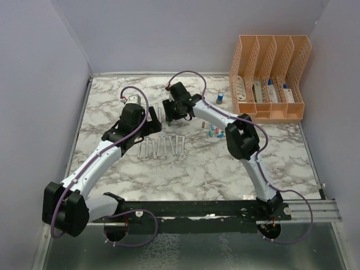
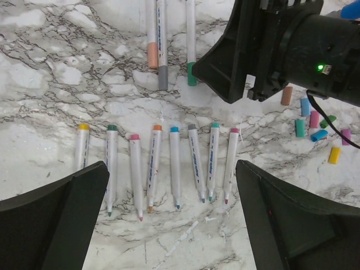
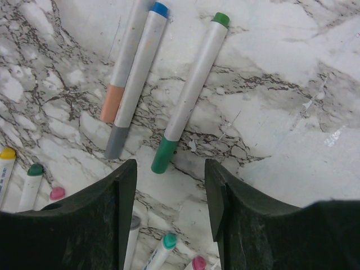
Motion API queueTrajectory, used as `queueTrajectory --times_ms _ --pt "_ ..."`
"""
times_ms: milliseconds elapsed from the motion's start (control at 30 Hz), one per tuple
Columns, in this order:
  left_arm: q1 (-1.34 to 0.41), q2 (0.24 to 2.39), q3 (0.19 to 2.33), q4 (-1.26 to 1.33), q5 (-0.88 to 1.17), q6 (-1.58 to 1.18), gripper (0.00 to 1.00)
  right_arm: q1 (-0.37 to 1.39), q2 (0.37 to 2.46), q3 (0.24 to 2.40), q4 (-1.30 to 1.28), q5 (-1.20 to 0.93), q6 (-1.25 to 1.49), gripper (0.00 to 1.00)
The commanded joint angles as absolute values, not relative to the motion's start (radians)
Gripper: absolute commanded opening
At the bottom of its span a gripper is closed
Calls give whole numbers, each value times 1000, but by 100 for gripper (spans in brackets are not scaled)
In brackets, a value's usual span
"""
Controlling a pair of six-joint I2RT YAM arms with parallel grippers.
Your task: Open the pen caps
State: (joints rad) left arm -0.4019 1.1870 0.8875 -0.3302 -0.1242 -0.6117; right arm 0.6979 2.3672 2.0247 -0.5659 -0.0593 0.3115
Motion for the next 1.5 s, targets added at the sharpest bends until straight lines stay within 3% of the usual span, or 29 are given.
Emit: queueTrajectory --times_ms 0,567,933,1067,1300,1467 --pt "-391 1117 847 -301 -142 -659 99 719 2420 2107 -618 0 314 51" --pt "-353 1022 782 -293 -149 -686 99 754 2517 2188 -654 102 289 48" --pt "-346 1023 769 -282 -141 -706 99 753 2557 2183 -723 157 318 18" --pt "-344 1045 767 -257 -120 -725 99 727 2510 2082 -685 108 372 2" --pt "-347 1135 767 -128 -35 -767 92 612 2229 1646 -323 -80 412 1" --pt "-358 1281 828 -24 29 -802 88 608 2078 1506 -208 -78 340 1"
